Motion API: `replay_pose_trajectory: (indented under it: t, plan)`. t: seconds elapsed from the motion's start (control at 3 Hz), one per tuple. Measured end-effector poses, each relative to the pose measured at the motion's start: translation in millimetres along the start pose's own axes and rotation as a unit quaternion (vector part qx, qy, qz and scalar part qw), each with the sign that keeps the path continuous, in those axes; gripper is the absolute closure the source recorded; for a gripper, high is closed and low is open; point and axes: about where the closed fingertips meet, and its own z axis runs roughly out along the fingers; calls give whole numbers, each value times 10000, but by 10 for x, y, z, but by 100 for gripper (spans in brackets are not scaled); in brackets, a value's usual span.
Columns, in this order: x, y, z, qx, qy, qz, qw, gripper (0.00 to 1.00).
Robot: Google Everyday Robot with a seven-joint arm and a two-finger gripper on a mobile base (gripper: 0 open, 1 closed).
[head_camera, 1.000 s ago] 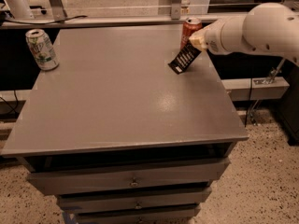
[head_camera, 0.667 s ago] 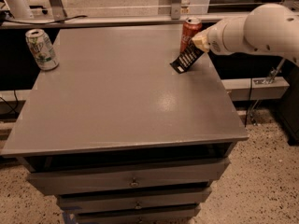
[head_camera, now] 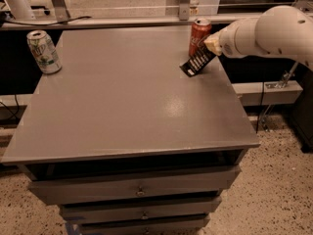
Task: Move rxbar chocolate near coke can
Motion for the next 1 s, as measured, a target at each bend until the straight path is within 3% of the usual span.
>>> replay_pose_trajectory:
  t: [0.33,0.67,1.0]
  plan:
    - [2,-22,13,26,9,-22,10000,13]
    - [-3,-33,5,37,-5,-41,10000,0]
    - [-46,5,-105,-104,-150,-46,9998,0]
